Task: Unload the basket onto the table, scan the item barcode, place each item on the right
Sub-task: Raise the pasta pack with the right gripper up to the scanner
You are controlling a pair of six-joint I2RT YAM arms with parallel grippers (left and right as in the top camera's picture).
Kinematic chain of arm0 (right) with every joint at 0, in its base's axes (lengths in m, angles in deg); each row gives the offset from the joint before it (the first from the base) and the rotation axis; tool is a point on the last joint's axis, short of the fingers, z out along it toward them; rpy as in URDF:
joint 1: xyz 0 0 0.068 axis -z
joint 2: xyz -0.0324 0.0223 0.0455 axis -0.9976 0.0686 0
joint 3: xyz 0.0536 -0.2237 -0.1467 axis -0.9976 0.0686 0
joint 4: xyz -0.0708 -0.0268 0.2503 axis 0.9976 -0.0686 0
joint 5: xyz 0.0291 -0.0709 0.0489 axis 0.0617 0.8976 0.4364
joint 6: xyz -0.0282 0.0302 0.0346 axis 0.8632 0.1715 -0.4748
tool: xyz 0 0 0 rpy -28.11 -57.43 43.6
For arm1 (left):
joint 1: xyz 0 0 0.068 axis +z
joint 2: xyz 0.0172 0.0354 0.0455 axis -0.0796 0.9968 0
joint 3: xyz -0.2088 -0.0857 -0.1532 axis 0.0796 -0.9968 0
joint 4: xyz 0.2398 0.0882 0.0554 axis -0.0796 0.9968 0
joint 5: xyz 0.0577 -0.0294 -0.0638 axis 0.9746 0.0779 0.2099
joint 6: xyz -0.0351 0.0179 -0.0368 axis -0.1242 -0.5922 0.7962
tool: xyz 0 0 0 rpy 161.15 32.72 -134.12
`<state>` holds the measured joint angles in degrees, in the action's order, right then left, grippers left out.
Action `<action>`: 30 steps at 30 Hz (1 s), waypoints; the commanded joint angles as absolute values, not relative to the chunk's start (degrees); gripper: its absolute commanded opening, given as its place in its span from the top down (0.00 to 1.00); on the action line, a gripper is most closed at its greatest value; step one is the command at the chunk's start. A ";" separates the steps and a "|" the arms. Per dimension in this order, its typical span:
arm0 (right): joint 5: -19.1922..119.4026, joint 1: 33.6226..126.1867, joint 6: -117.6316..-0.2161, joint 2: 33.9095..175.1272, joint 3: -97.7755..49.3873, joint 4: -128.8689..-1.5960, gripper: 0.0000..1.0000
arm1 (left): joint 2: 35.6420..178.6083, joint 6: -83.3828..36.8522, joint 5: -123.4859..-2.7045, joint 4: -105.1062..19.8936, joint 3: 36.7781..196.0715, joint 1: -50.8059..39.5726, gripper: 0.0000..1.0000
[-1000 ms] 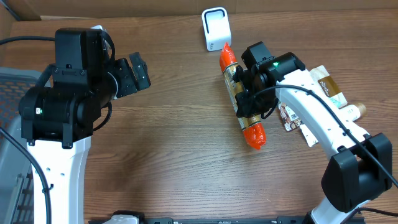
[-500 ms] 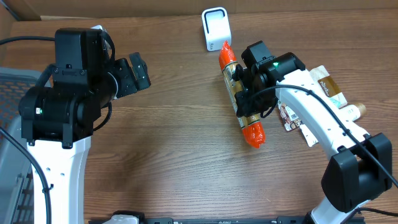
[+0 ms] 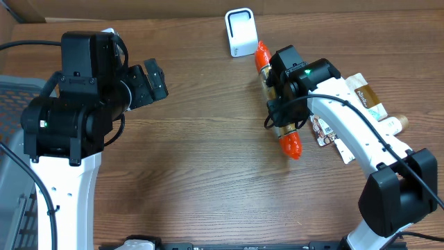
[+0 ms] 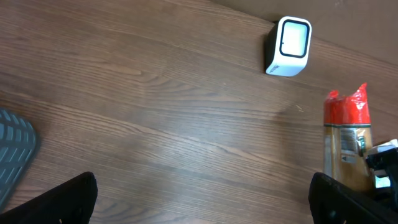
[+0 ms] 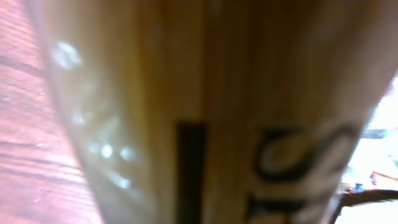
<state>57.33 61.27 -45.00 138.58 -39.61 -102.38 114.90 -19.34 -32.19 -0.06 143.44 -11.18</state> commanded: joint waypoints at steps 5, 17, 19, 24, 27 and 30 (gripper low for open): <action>63.25 61.29 -42.82 134.74 -42.65 -98.55 0.96 | 114.98 -18.97 -31.91 -0.15 144.31 -10.96 0.00; 72.54 61.27 -38.53 136.16 -47.79 -94.20 0.97 | 114.98 -18.97 -31.91 -0.13 144.31 -10.96 0.00; 76.06 61.27 -37.37 137.69 -51.68 -94.31 0.97 | 114.98 -18.97 -31.91 -0.15 144.31 -10.96 0.00; 84.39 61.27 -33.55 143.04 -61.30 -91.95 0.97 | 114.98 -18.97 -31.91 -0.13 144.31 -10.96 0.00; 90.90 61.27 -28.35 147.02 -62.56 -84.22 0.97 | 114.98 -18.97 -31.91 -0.13 144.31 -10.96 0.00; 101.85 61.05 -18.62 152.07 -62.52 -71.60 0.96 | 114.98 -18.97 -31.91 -0.13 144.31 -10.96 0.00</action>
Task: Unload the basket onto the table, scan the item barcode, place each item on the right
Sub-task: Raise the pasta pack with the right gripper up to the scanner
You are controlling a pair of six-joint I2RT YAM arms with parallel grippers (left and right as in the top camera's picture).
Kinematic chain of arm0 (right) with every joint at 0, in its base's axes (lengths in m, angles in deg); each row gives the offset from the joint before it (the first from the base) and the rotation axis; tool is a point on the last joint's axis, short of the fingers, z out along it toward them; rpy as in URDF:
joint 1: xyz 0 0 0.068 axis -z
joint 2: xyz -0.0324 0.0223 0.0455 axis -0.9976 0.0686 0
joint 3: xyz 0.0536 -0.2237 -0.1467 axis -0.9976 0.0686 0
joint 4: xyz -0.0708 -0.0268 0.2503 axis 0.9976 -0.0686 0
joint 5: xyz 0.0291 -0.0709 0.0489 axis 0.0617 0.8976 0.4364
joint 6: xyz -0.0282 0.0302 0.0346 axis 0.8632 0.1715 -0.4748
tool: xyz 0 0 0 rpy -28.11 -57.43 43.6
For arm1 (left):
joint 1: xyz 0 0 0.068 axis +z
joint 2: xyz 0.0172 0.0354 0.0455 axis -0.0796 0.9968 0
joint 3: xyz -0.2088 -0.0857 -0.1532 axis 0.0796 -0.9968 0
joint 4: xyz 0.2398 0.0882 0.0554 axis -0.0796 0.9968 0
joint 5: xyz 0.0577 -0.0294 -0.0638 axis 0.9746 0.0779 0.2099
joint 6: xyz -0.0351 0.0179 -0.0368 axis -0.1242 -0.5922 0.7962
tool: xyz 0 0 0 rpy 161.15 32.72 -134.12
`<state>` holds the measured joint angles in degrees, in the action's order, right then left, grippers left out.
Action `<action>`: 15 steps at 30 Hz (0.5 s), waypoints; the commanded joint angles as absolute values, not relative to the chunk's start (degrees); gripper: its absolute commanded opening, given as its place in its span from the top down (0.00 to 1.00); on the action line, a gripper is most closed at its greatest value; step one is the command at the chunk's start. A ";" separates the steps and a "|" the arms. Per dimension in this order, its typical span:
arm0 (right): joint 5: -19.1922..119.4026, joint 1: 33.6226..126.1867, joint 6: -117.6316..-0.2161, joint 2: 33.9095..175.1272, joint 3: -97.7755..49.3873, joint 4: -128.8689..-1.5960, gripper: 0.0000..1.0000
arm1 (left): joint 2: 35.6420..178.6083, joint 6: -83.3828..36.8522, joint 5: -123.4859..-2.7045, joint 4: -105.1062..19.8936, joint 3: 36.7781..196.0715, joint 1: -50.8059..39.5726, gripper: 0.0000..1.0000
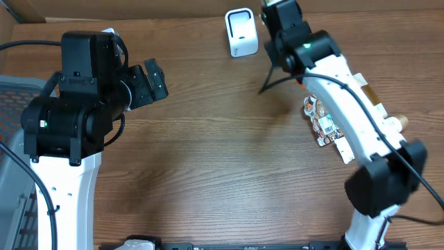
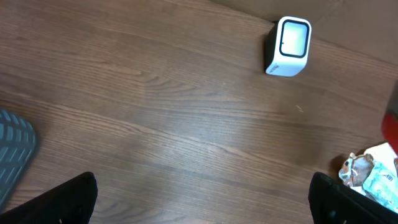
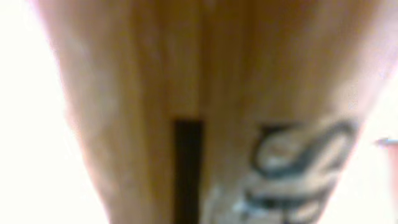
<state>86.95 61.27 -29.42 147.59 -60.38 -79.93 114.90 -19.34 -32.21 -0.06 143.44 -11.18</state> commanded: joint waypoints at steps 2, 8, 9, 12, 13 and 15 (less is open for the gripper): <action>107.64 61.03 -12.13 155.22 -62.52 -62.23 0.96 | 114.98 -18.97 -31.91 -0.13 144.31 -10.96 0.00; 110.09 61.01 3.59 161.25 -62.48 -43.93 0.96 | 114.98 -18.97 -31.91 -0.13 144.31 -10.96 0.00; 109.44 60.94 6.32 162.06 -62.45 -43.30 0.96 | 114.98 -18.97 -31.91 -0.13 144.31 -10.96 0.00; 108.45 60.97 13.40 165.71 -62.45 -41.20 0.96 | 114.98 -18.97 -31.91 -0.13 144.31 -10.96 0.00; 108.43 60.97 13.60 166.47 -62.45 -40.33 0.96 | 114.98 -18.97 -31.91 -0.13 144.31 -10.96 0.00; 108.41 60.97 13.60 168.13 -62.45 -38.08 0.96 | 114.98 -18.97 -31.91 -0.13 144.31 -10.96 0.00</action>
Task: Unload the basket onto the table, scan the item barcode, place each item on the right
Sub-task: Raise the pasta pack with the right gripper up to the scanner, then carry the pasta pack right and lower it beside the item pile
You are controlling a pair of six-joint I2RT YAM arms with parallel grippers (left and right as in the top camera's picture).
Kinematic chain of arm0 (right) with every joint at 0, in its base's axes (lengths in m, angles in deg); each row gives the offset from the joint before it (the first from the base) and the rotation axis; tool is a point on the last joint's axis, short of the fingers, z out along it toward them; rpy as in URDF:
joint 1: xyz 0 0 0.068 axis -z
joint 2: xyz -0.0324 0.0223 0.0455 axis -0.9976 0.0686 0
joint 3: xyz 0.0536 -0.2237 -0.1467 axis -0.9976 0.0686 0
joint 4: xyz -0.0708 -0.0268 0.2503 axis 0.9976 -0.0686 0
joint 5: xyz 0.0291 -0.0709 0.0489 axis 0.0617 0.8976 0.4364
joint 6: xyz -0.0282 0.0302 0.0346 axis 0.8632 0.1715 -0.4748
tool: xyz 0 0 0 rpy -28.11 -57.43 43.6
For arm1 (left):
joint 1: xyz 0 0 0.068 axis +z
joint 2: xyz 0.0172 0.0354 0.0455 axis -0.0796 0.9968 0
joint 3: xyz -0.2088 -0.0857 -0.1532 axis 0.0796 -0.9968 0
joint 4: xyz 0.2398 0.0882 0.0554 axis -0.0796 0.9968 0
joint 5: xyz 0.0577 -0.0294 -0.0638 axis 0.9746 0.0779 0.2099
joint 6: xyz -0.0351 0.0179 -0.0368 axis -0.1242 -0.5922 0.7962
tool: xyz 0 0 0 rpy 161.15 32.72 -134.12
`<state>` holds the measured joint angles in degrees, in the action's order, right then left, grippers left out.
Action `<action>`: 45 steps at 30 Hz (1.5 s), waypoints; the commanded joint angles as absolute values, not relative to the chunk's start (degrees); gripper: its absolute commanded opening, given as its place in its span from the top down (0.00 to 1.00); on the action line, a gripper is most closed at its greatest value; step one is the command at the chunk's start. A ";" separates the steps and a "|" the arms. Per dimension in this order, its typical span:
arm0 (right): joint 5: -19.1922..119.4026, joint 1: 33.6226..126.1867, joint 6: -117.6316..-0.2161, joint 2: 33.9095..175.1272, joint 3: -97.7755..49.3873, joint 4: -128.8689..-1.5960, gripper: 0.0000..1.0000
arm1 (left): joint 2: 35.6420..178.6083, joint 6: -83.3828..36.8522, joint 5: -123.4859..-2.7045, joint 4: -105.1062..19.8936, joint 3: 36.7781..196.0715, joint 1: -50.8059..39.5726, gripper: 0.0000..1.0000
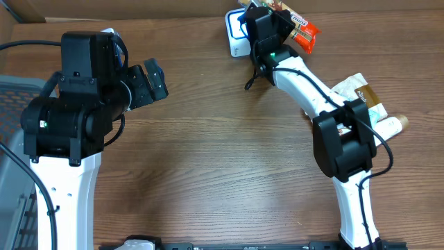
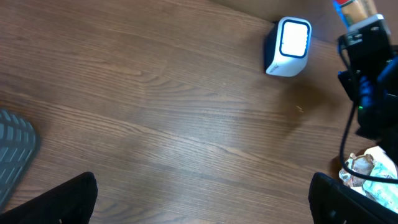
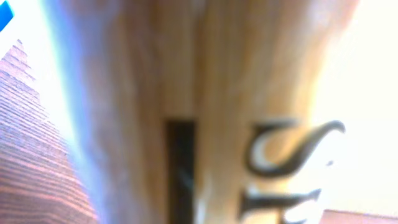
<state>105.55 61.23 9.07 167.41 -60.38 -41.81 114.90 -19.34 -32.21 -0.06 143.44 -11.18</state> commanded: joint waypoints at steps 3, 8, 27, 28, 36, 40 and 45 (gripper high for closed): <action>108.21 60.97 14.32 170.14 -62.45 -34.86 0.96 | 114.98 -18.97 -31.91 -0.13 144.31 -10.96 0.00; 107.58 60.97 15.28 172.18 -62.45 -30.23 0.96 | 114.98 -18.97 -31.91 -0.13 144.31 -10.96 0.00; 108.82 60.70 15.15 173.55 -62.48 -28.04 0.96 | 114.98 -18.97 -31.91 -0.13 144.31 -10.96 0.00; 109.61 60.46 14.52 173.03 -62.48 -28.11 0.96 | 114.98 -18.97 -31.91 -0.13 144.31 -10.96 0.00; 106.38 58.65 -5.16 156.70 -62.48 -48.50 0.96 | 114.98 -18.97 -31.91 -0.13 144.31 -10.96 0.00; 86.53 60.03 -25.33 143.04 -62.48 -76.67 0.96 | 114.98 -18.97 -31.91 -0.13 144.31 -10.96 0.00; 63.30 67.02 -39.12 134.84 -62.48 -103.14 0.96 | 114.98 -18.97 -31.91 -0.13 144.31 -10.96 0.00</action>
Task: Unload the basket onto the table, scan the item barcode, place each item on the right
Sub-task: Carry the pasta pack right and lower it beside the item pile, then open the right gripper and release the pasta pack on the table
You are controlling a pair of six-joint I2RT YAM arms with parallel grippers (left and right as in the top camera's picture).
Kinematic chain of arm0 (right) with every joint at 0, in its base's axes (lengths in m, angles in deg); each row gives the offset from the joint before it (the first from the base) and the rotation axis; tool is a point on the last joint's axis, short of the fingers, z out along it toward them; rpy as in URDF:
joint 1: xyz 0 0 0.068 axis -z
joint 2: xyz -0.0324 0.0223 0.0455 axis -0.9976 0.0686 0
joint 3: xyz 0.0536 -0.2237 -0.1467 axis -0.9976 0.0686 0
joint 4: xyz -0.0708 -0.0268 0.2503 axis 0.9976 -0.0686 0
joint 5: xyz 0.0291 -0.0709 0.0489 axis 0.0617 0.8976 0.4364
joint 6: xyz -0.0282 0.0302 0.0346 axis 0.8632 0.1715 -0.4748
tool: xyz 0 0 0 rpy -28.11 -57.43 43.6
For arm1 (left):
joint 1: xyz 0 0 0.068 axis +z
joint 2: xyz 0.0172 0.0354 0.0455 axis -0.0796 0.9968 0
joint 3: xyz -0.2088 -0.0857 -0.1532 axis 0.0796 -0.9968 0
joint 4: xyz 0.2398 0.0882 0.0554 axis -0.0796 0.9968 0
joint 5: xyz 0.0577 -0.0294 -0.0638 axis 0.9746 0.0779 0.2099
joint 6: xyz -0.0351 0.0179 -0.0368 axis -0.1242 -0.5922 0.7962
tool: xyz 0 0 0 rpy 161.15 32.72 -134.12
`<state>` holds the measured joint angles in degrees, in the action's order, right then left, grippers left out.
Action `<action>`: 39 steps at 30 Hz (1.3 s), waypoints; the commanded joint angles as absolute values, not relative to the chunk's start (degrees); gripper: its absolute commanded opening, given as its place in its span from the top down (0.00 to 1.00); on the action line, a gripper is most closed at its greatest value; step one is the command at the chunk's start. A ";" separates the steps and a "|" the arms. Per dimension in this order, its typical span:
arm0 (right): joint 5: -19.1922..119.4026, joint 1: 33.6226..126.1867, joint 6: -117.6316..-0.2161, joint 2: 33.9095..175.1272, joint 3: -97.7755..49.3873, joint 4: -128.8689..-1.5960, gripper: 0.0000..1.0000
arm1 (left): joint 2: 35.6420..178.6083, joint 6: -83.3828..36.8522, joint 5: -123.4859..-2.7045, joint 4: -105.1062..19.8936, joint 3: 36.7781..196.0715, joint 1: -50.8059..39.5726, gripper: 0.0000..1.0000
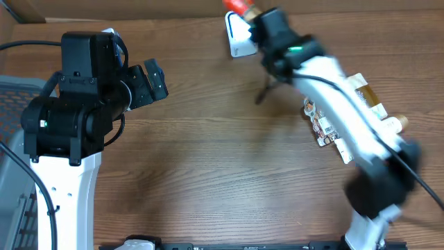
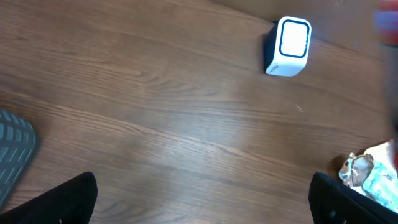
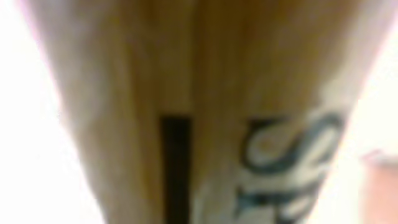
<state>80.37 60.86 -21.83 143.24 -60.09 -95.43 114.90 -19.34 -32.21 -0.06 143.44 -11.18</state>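
Observation:
The white barcode scanner [image 1: 239,38] stands at the back of the table, also in the left wrist view as the scanner [image 2: 287,46]. My right gripper [image 1: 259,21] hangs just right of and above it, motion-blurred, shut on a tan packet with red ends; one red end [image 1: 236,5] sticks out past the scanner's top. Blurred tan wrapper with black print [image 3: 199,112] fills the right wrist view and hides the fingers. My left gripper [image 1: 158,81] stays at the left, open and empty, its fingertips [image 2: 74,193] at the frame's bottom corners.
A pile of other snack packets [image 1: 361,104] lies at the right side of the table; one edge of the packets [image 2: 373,174] shows in the left wrist view. A grey basket [image 1: 14,139] sits at the far left. A cardboard wall runs along the back.
The right arm has swung and the packet has turned: its red end pointed right of the scanner, now it points up and left past the scanner's top. The left arm has not moved.
The right gripper first held the packet over the table, right of and in front of the scanner. Then it was up at the back edge beside the scanner, then over the scanner, and now it holds the packet there at a different angle. The left gripper stayed open.

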 commanded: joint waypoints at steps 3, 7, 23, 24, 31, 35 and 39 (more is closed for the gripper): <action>54.38 72.83 -42.77 134.78 -62.00 -114.42 0.96 | 114.98 -18.97 -31.91 -0.13 144.31 -10.96 0.00; 51.17 79.02 -42.71 135.06 -56.09 -118.20 0.96 | 114.98 -18.97 -31.91 -0.13 144.31 -10.96 0.01; 46.51 88.46 -40.50 135.06 -36.82 -104.26 0.83 | 114.98 -18.97 -31.91 -0.13 144.31 -10.96 0.00; 46.51 88.46 -40.54 135.09 -36.82 -104.50 0.76 | 114.98 -18.97 -31.91 -0.13 144.31 -10.96 0.00; 46.64 88.99 -46.84 134.89 -38.54 -104.89 0.44 | 114.98 -18.97 -31.91 -0.13 144.31 -10.96 0.01; 47.01 88.99 -46.77 133.47 -44.20 -106.99 0.36 | 114.98 -18.97 -31.91 -0.13 144.31 -10.96 0.00; 46.82 88.90 -46.77 131.15 -52.42 -110.57 0.34 | 114.98 -18.97 -31.91 -0.13 144.31 -10.96 0.01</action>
